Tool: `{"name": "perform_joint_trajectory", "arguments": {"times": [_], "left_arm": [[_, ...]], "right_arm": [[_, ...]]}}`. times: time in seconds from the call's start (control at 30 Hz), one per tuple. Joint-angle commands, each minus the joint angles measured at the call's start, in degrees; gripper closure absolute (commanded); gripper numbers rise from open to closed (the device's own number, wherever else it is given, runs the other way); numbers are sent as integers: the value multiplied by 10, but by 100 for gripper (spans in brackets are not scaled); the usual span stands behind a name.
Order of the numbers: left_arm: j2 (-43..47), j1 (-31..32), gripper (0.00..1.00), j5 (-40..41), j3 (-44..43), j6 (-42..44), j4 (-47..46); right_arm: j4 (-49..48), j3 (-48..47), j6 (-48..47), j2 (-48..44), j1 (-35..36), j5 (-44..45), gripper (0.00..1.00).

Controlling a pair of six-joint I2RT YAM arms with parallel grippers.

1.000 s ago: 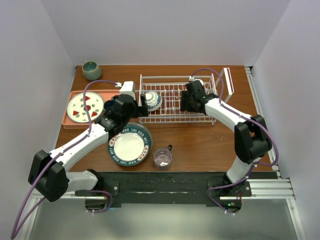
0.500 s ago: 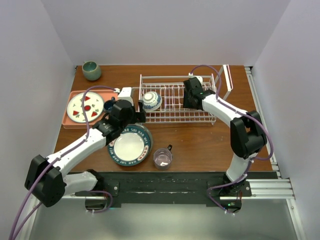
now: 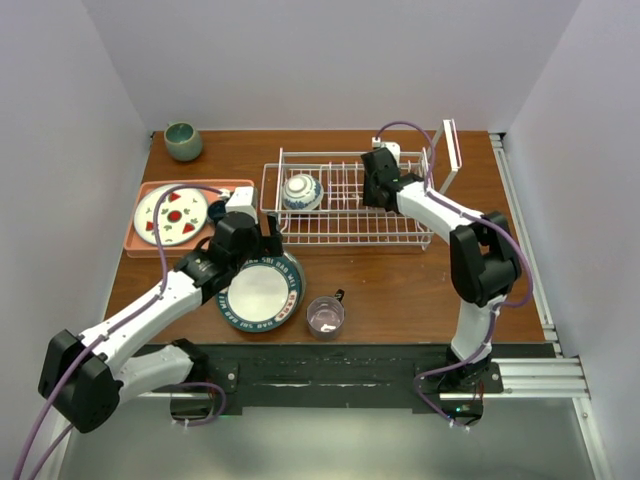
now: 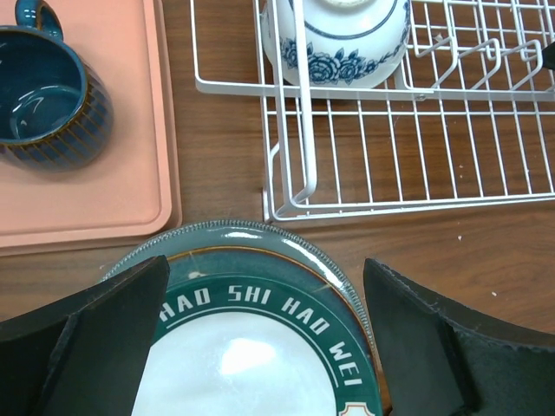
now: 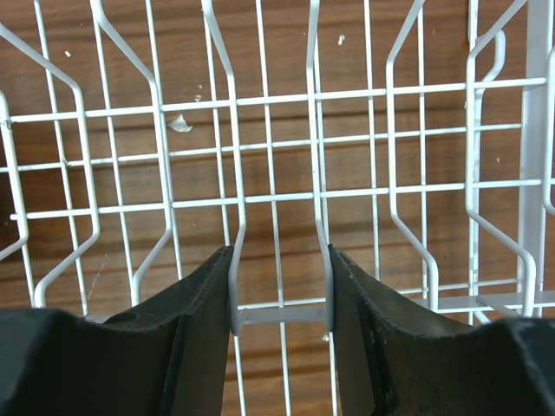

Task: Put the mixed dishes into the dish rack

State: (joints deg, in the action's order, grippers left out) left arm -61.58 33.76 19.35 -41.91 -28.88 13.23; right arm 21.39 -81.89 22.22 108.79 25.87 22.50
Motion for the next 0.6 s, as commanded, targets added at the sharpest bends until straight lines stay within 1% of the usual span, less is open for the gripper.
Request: {"name": "perform_joint_trajectory", "arguments": {"times": [0.0,0.07,0.1,0.17,0.2,0.27,0.3,0.37,0.5,0.57], "left_arm": [[19,-4,0,11,10,-17,7],[22,-4,0,11,11,-19,11],[23,-4,0,11,12,-20,13],[24,-4,0,14,14,-24,18],[25,-4,0,14,14,-27,20],[30,-4,0,17,17,-30,25],[31,-4,0,19,17,-34,28],[38,-4,0,25,17,-39,37],[57,-4,0,36,18,-50,50],[67,-4,0,39,17,-50,57]], "right_arm": [[-57,-38,5,10,4,47,59],[-56,-48,5,16,3,50,56],[-57,-50,5,18,3,51,51],[-54,-52,5,20,2,52,45],[-51,-53,8,20,3,50,38],[-40,-57,14,16,2,48,29],[-36,-56,17,12,3,47,22],[-31,-53,20,-2,3,40,14],[-23,-38,28,-38,3,13,3],[-22,-28,29,-66,3,1,1]]}}
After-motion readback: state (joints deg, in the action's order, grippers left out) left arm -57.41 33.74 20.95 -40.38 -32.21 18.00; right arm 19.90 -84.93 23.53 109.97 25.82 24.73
